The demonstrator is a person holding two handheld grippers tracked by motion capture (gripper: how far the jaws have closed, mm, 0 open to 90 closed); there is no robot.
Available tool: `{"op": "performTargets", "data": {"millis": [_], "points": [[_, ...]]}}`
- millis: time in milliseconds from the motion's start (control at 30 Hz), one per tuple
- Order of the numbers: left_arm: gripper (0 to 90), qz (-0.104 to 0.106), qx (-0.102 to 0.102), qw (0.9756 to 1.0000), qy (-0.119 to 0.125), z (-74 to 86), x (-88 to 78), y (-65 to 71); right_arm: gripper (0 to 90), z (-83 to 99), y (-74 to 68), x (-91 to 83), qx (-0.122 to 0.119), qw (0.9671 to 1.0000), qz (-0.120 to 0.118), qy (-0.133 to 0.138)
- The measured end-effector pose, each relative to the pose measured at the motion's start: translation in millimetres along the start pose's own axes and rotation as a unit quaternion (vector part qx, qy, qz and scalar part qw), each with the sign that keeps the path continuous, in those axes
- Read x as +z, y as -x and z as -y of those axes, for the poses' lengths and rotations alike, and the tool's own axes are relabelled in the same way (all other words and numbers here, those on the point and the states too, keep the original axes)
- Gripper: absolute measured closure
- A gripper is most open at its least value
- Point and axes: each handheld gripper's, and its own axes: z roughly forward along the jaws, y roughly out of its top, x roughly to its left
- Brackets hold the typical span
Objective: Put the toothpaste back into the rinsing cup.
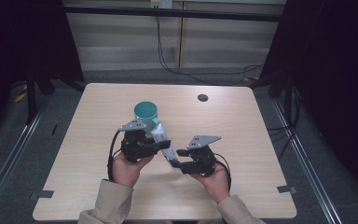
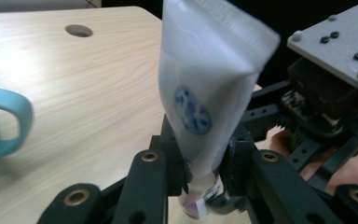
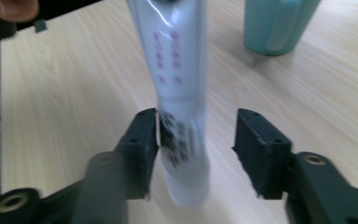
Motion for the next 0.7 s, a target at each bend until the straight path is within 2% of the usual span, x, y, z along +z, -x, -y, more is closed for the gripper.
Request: {"op": "performTargets", "data": {"millis": [133, 233, 300, 367, 467, 533, 600, 700], "points": [[75.2, -0.007, 0.002, 1.0000, -0.005, -2.4, -4.8, -2.5, 42.4, 1.8, 8.3, -11.7, 0.000, 0.9999, 0.009, 0.011], [75.2, -0.006, 0.008, 0.9999, -0.010, -4.4, -6.1, -1.6, 39.3, 2.1, 17.7, -21.7, 0.006, 0.9992, 0.036, 0.016], [75.3, -0.002, 0.011, 0.9999, -0.010, -5.0, -6.3, -0.5, 38.1, 2.6, 23.3, -25.3, 0.014, 0.9979, 0.062, 0.016], [75.3, 0.002, 0.013, 0.9999, -0.010, -6.2, -4.9, 2.2, 35.9, 3.2, 28.2, -24.7, 0.028, 0.9962, 0.081, 0.012], [75.4, 0.010, 0.014, 0.9998, -0.009, -7.5, -2.8, 5.1, 35.1, 4.4, 29.1, -19.1, 0.028, 0.9950, 0.095, 0.009], [75.4, 0.017, 0.014, 0.9997, -0.009, -8.5, -1.6, 6.5, 34.6, 5.5, 27.0, -14.4, 0.032, 0.9945, 0.099, 0.009], [75.4, 0.019, 0.009, 0.9998, -0.005, -8.9, -0.8, 7.4, 34.8, 6.7, 23.9, -9.8, 0.033, 0.9953, 0.090, 0.009], [75.4, 0.016, 0.012, 0.9998, -0.007, -8.9, -0.4, 8.3, 35.5, 8.9, 18.0, -2.6, 0.022, 0.9964, 0.082, 0.001]]}}
